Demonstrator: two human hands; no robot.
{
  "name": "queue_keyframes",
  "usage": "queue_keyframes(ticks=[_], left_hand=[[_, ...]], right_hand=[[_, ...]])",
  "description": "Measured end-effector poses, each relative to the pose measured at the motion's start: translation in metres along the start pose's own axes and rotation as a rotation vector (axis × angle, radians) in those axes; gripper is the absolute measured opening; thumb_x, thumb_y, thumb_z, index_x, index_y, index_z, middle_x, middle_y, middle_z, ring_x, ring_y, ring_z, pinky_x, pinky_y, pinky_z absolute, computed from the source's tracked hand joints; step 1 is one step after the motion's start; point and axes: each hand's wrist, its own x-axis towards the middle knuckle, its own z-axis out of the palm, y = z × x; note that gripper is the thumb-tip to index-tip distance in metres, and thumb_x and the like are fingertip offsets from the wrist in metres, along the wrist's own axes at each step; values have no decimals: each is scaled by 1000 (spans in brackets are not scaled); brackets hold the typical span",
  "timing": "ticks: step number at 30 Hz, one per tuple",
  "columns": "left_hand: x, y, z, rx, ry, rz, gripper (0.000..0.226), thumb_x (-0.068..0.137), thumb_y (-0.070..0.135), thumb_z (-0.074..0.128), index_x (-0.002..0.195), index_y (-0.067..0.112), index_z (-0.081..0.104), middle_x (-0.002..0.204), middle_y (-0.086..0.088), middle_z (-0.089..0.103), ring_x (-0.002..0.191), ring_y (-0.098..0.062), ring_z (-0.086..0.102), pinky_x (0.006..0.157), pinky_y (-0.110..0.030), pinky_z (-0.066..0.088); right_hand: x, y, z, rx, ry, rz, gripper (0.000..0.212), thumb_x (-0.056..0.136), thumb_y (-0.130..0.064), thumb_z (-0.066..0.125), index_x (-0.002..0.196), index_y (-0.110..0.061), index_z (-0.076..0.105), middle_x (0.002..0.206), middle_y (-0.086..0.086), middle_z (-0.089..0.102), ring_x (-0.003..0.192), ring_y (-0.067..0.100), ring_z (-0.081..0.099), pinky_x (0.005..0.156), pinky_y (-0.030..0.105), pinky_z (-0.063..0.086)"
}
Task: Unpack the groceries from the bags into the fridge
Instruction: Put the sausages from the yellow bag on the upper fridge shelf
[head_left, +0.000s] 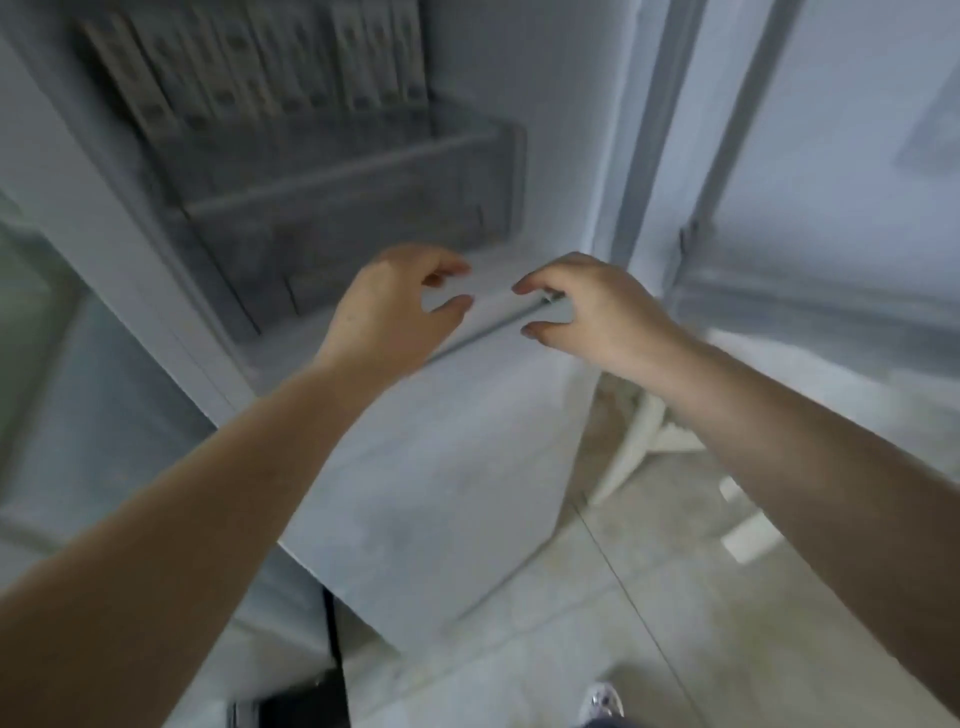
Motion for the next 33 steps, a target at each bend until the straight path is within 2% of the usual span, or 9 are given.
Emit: queue_keyframes(ticks=[5,7,13,16,19,24,29,33], left_hand=[[-49,5,90,-37,-306,1,33,82,27,70,114,22,63,113,1,60,99,-11,60,87,-37,52],[-65,13,124,-74,-406,-2,35,81,28,71,114,22,63,114,1,60,99,-11,60,87,-38,52],[-102,65,217,-160,-710,60,39,80,26,72,117,21,61,114,5,58,101,-8,57,87,-29,47],[-116,107,261,-193,-826,98,40,80,24,71,118,19,61,115,3,59,98,-7,55,82,-25,42],[-125,157,308,-193,-940,164,40,81,24,71,119,17,60,114,1,59,102,-12,58,85,-24,42],[-140,248,390,-174,-1029,235,41,82,28,70,120,17,59,119,-1,60,98,-8,56,84,-23,42],[-142,333,455,-148,-1088,239,41,83,29,69,121,18,58,119,1,60,104,-11,58,87,-27,45],[-133,388,500,-151,-1109,249,40,84,29,69,120,17,58,119,1,61,104,-11,58,86,-24,44]], right_hand=[[-87,54,40,15,-108,208,42,79,-27,71,120,-24,61,122,-1,57,111,17,55,88,23,39],[-119,74,49,33,-145,292,43,79,-26,70,121,-25,60,123,-1,56,114,18,53,96,31,41],[-226,139,34,14,-205,571,41,82,-28,67,121,-33,57,126,-12,52,113,14,53,94,36,44],[-284,175,19,7,-209,694,42,82,-31,68,122,-33,57,126,-10,53,112,17,54,92,37,46],[-342,211,2,20,-188,809,43,83,-33,68,124,-32,56,127,-7,53,113,19,52,92,35,45],[-429,282,-30,80,-147,945,44,82,-33,69,124,-30,57,126,-3,54,112,22,53,92,37,45],[-493,352,-78,85,-115,1041,43,84,-32,68,125,-29,56,126,-3,53,110,19,54,77,23,37],[-520,405,-113,139,-43,1082,42,83,-30,69,123,-26,58,125,1,55,115,21,53,91,34,45]])
